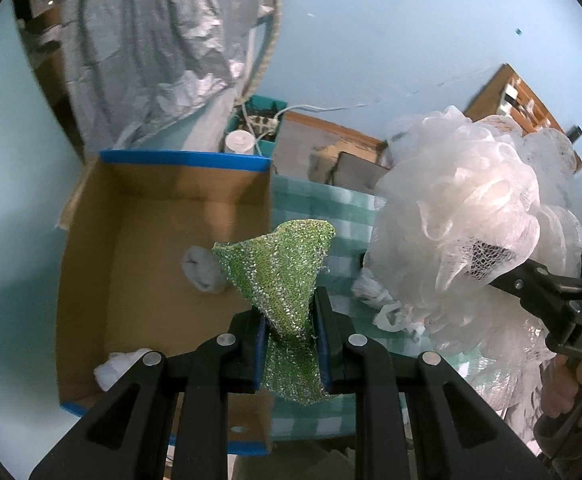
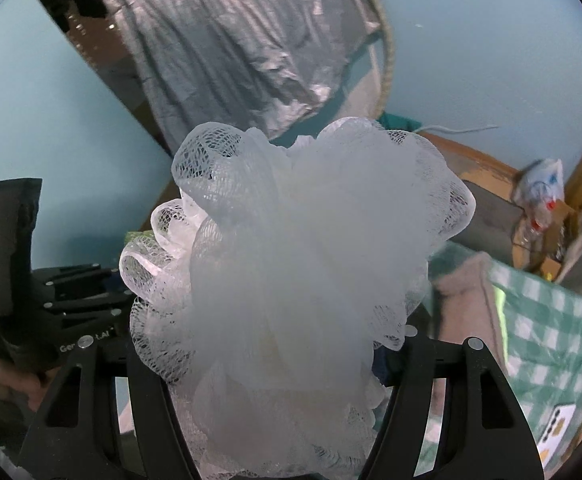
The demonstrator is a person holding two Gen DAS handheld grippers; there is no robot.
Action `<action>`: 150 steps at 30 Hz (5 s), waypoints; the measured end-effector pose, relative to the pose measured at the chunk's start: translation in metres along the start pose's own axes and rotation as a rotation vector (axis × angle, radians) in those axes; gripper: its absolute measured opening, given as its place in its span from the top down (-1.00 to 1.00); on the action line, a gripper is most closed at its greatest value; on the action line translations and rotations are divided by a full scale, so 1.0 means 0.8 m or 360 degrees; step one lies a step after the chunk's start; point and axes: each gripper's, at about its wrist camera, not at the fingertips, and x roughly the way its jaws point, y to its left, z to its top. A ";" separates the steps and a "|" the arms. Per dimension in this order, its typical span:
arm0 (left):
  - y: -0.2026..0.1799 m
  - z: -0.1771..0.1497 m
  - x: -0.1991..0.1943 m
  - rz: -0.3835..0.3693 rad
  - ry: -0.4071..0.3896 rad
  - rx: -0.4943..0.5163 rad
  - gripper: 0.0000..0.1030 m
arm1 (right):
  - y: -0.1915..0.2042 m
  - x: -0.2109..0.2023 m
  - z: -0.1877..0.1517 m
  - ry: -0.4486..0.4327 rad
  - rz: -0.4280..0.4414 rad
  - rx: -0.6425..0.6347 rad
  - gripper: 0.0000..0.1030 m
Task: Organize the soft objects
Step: 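Lift the sponge and puff and carry both toward the cardboard box, then open the left tool dropping the green sponge while the right tool drops the white puff into the box, then move both tools back over the table toward the white bag bundle and grey fleece sock, then grasp the white plastic bag bundle with the left tool while the right tool grasps the grey fleece sock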
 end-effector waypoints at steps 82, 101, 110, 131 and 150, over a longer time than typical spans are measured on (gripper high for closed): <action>0.052 -0.006 -0.013 0.0144 0.0007 -0.0095 -0.54 | 0.043 0.046 0.039 0.0037 -0.0109 -0.0044 -0.57; -0.058 0.003 0.018 0.0038 0.0079 0.0129 -0.54 | -0.090 -0.016 -0.015 0.0042 -0.0318 0.0163 -0.57; -0.101 -0.002 0.041 -0.0009 0.0146 0.0204 -0.64 | -0.145 -0.034 -0.044 0.0081 -0.0421 0.0230 -0.57; -0.162 -0.013 0.156 -0.0028 0.0436 0.0090 -0.64 | -0.233 -0.016 -0.101 0.0165 -0.0436 0.0158 -0.57; -0.155 -0.022 0.237 0.0105 0.0630 -0.0249 -0.64 | -0.254 0.057 -0.102 0.0336 -0.0377 -0.0038 -0.57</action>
